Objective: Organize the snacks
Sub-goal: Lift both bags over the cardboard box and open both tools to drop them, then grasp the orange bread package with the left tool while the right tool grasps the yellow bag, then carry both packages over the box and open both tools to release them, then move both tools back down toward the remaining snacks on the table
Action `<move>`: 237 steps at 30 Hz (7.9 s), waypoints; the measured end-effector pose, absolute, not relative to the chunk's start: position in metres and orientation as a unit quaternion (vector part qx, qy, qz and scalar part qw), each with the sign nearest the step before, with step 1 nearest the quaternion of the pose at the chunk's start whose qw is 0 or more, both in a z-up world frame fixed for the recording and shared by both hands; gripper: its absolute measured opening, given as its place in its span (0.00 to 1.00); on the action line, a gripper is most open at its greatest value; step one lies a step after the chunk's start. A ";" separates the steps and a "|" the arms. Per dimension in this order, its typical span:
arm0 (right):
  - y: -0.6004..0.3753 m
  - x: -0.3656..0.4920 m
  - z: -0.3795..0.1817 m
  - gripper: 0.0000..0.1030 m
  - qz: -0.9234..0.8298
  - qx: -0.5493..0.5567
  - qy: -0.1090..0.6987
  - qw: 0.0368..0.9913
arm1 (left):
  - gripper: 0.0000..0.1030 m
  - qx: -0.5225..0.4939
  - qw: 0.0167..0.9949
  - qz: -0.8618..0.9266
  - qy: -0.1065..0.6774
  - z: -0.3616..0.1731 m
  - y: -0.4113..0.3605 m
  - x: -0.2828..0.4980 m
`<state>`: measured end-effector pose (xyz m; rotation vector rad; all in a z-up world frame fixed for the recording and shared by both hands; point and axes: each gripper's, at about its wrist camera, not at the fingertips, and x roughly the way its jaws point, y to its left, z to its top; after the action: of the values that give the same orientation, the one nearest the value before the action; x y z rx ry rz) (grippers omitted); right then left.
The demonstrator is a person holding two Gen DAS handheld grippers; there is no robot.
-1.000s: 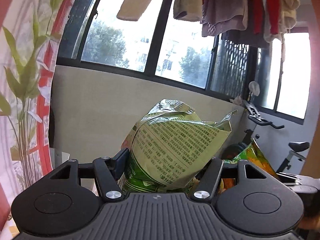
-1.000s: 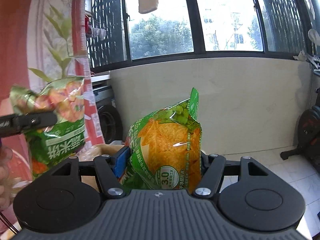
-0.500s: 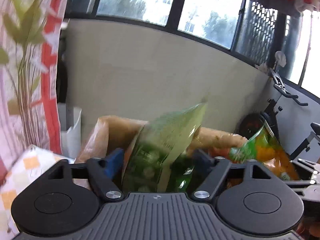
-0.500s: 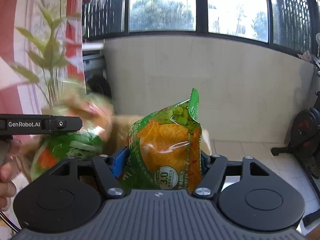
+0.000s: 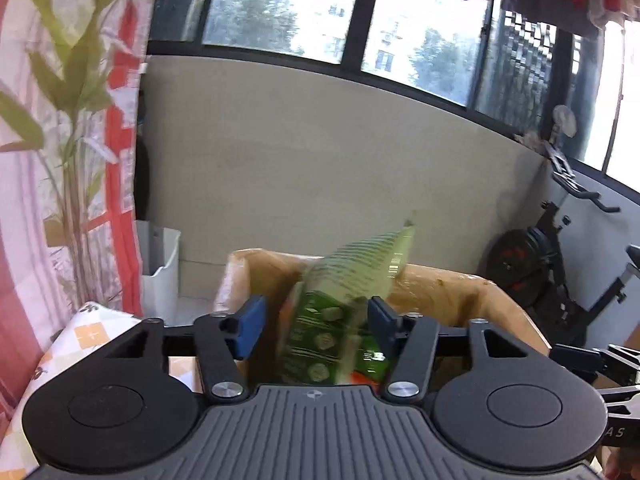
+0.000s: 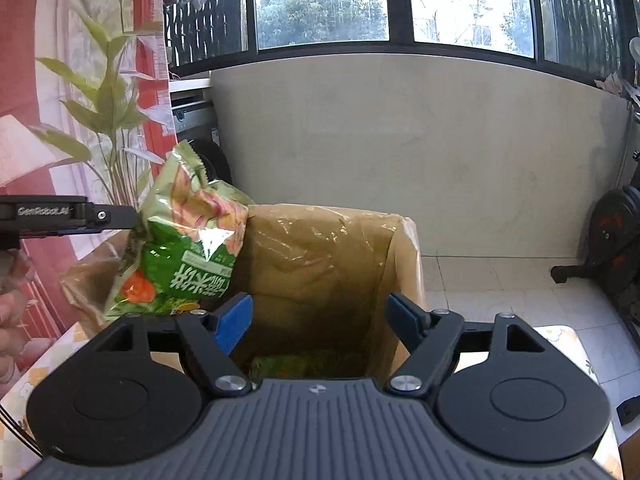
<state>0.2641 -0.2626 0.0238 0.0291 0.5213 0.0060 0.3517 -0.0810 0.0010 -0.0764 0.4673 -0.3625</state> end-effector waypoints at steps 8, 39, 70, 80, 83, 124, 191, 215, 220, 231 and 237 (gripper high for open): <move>-0.263 0.253 0.029 0.74 0.011 0.019 0.252 0.967 | 0.32 -0.028 0.953 -0.238 0.187 0.012 -0.109 0.344; -0.260 0.156 -0.013 0.74 0.055 0.044 0.291 0.954 | 0.47 -0.009 0.958 -0.164 0.235 -0.038 -0.046 0.252; -0.281 0.067 -0.134 0.70 0.002 0.158 0.281 0.946 | 0.70 0.030 0.898 -0.256 0.356 -0.194 -0.102 0.162; -0.278 0.067 -0.133 0.68 0.000 0.151 0.278 0.949 | 0.74 0.049 0.899 -0.242 0.362 -0.203 -0.108 0.162; -0.276 0.067 -0.132 0.68 0.000 0.145 0.280 0.949 | 0.75 0.054 0.899 -0.242 0.361 -0.204 -0.111 0.162; -0.270 0.055 -0.101 0.57 -0.001 0.123 0.235 0.964 | 0.71 0.009 0.920 -0.248 0.303 -0.177 -0.083 0.150; -0.245 0.202 0.010 0.83 0.022 -0.046 0.206 0.977 | 0.81 0.015 0.962 -0.177 0.209 -0.027 -0.067 0.278; -0.232 0.119 -0.081 0.86 0.038 -0.015 0.283 0.958 | 0.80 0.025 0.964 -0.138 0.226 -0.108 -0.007 0.203; -0.235 0.106 -0.100 0.86 0.030 -0.013 0.303 0.952 | 0.80 0.027 0.963 -0.137 0.232 -0.120 -0.011 0.198; -0.243 0.085 -0.130 0.86 0.016 -0.007 0.340 0.940 | 0.80 0.024 0.956 -0.142 0.254 -0.135 -0.015 0.195; -0.244 0.081 -0.139 0.86 0.013 0.000 0.353 0.936 | 0.80 0.023 0.953 -0.145 0.264 -0.139 -0.015 0.193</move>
<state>0.0807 -0.2440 -0.1385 -0.0009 0.7210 0.0268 0.1929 -0.0153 -0.1395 0.0477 0.5370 -0.2945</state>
